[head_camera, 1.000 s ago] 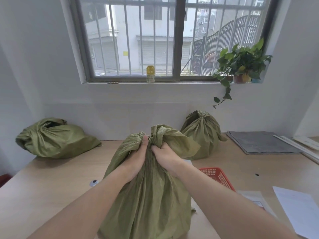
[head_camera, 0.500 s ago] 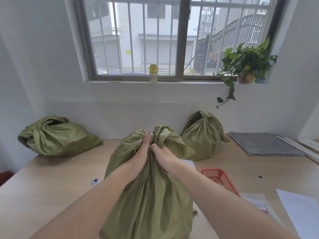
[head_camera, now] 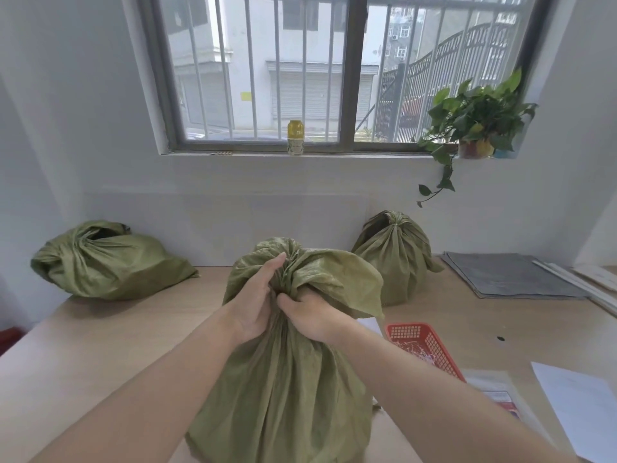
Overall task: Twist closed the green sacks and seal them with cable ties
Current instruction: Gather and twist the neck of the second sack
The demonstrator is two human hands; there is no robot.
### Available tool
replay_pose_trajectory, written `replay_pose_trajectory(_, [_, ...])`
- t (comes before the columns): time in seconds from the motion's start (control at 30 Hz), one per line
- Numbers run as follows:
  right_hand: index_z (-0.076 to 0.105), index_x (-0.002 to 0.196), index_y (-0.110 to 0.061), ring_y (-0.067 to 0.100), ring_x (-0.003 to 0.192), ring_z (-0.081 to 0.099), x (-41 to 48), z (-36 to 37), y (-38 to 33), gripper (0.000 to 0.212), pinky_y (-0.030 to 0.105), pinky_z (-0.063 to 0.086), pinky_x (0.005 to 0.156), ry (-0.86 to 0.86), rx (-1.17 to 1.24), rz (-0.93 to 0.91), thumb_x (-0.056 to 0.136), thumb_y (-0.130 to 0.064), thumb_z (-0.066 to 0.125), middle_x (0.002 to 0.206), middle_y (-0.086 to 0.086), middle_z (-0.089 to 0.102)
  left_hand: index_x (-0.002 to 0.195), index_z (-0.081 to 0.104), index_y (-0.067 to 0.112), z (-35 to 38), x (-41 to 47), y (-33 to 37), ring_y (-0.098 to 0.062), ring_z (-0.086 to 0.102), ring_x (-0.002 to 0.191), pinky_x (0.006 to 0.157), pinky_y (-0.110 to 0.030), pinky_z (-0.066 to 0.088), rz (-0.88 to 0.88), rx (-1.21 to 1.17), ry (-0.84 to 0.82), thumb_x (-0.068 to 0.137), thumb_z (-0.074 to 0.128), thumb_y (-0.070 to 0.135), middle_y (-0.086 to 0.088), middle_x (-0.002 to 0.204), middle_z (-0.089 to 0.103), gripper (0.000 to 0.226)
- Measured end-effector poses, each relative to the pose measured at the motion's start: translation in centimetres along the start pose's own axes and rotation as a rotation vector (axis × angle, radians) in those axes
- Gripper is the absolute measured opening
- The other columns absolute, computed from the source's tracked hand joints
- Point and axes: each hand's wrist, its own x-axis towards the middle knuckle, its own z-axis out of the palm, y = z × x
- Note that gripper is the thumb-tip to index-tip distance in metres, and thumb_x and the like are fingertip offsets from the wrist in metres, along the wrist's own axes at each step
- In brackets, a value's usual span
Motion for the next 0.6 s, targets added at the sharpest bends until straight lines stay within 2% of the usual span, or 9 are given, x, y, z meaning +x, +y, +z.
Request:
replay_pose_trajectory(0.13, [0.049,0.148,-0.014,0.021,0.140,0.046,-0.2,0.8,0.0,0.046,0.025,0.032,0.115,0.105,0.078,0.009,0.103,-0.021,0.050,0.146,0.004,0.055,0.131,0.068,0.013,-1.2,-0.2,-0.1,-0.024,0.066,0.121,0.108,-0.041,0.046,0.010,0.041,-0.035,0.095,0.059,0.043,-0.011,0.131,0.070,0.048])
replay_pose_trajectory(0.27, [0.058,0.139,-0.023,0.016,0.124,0.060,0.2,1.5,-0.1,0.048,0.037,0.045,0.112,0.148,0.252,0.072,0.092,-0.031,0.056,0.129,-0.003,0.067,0.122,0.073,0.013,-2.1,-1.0,0.2,-0.019,0.073,0.096,0.080,-0.032,0.058,0.022,0.102,0.031,0.093,0.061,0.044,-0.011,0.118,0.075,0.044])
replay_pose_trajectory(0.33, [0.065,0.125,-0.026,0.006,0.109,0.068,0.5,1.5,0.4,0.040,0.028,0.053,0.101,0.111,0.281,0.076,0.086,-0.032,0.068,0.114,-0.010,0.074,0.110,0.079,0.015,-2.4,-1.4,0.5,-0.019,0.075,0.092,0.075,-0.029,0.059,0.033,0.108,0.046,0.090,0.062,0.046,-0.013,0.116,0.076,0.040])
replay_pose_trajectory(0.4, [0.065,0.112,-0.031,-0.003,0.101,0.067,0.7,1.5,0.9,0.032,0.012,0.052,0.086,0.085,0.246,0.030,0.085,-0.023,0.079,0.104,-0.020,0.072,0.100,0.082,0.017,-2.8,-1.6,0.8,-0.019,0.075,0.097,0.081,-0.029,0.059,0.064,0.128,0.065,0.088,0.064,0.049,-0.014,0.119,0.075,0.039])
replay_pose_trajectory(0.43, [0.064,0.108,-0.033,-0.003,0.101,0.067,0.7,1.6,0.9,0.032,0.009,0.050,0.082,0.101,0.242,0.015,0.084,-0.020,0.081,0.102,-0.022,0.070,0.100,0.083,0.019,-3.3,-1.6,0.8,-0.019,0.074,0.101,0.088,-0.030,0.057,0.079,0.147,0.075,0.085,0.067,0.052,-0.013,0.123,0.073,0.040])
replay_pose_trajectory(0.47, [0.064,0.102,-0.035,0.000,0.100,0.067,1.0,1.6,1.1,0.028,0.010,0.049,0.080,0.123,0.264,0.029,0.086,-0.021,0.081,0.100,-0.023,0.068,0.103,0.082,0.021,-3.8,-1.7,0.7,-0.021,0.071,0.110,0.096,-0.032,0.054,0.083,0.170,0.063,0.080,0.072,0.059,-0.011,0.127,0.072,0.046])
replay_pose_trajectory(0.53, [0.061,0.095,-0.039,0.003,0.099,0.065,1.3,1.6,0.4,0.017,0.018,0.048,0.085,0.175,0.341,0.069,0.093,-0.028,0.073,0.099,-0.023,0.066,0.122,0.074,0.018,-4.9,-1.8,0.0,-0.022,0.064,0.123,0.108,-0.035,0.047,0.053,0.233,-0.032,0.066,0.081,0.071,-0.008,0.133,0.069,0.077])
replay_pose_trajectory(0.6, [0.064,0.108,-0.037,0.011,0.111,0.064,1.6,1.4,-0.2,0.011,0.028,0.046,0.094,0.208,0.363,0.097,0.099,-0.033,0.059,0.109,-0.017,0.067,0.135,0.063,0.015,-5.9,-1.9,-1.1,-0.016,0.063,0.126,0.107,-0.030,0.048,0.049,0.258,-0.118,0.058,0.085,0.071,-0.004,0.136,0.067,0.098])
